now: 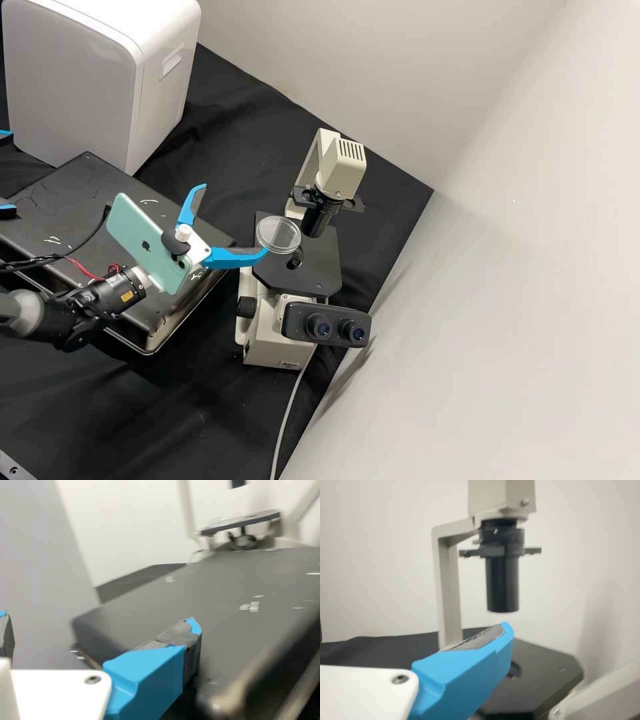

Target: Place the petri dish on the microscope

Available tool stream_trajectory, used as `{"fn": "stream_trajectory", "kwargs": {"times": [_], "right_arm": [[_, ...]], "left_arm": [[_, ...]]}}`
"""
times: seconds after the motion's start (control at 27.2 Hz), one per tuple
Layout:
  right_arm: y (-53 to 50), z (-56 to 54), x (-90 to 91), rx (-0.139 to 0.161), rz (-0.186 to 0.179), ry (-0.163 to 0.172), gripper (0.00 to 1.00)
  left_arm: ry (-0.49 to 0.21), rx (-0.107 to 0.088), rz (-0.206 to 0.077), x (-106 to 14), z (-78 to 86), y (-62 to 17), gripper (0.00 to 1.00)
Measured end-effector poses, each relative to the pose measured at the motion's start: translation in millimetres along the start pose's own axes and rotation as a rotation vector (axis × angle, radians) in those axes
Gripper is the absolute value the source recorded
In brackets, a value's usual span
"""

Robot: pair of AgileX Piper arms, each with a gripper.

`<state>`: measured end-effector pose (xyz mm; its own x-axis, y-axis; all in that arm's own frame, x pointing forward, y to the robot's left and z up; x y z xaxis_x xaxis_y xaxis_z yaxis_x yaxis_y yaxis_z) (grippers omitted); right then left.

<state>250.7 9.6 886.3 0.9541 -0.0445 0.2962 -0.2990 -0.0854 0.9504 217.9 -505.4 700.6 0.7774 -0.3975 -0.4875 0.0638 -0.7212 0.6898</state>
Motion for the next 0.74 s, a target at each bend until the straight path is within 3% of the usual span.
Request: {"fn": "stream_trajectory", "kwargs": {"times": [0.07,0.11,0.18,0.44,0.74], "right_arm": [[-6.5,-2.2,-10.5,0.016,0.020,-0.019,1.00],[-9.5,-5.0,-15.7,0.030,0.033,-0.007,1.00],[-15.3,-10.3,-27.3,0.054,0.046,0.023,1.00],[-31.9,-18.6,-48.6,0.080,-0.029,0.060,1.00],[-42.3,-18.4,-57.8,0.114,-0.086,0.061,1.00]], "left_arm": [[0.107,0.036,0.026,-1.4,-1.3,5.4,1.00],[0.152,0.038,0.034,-3.0,-1.7,7.3,1.00],[0.212,0.021,0.054,-5.4,-3.6,11.9,1.00],[0.217,-0.008,0.071,-6.4,-4.0,15.1,1.00],[0.217,-0.009,0.071,-6.4,-4.0,15.1,1.00]]}}
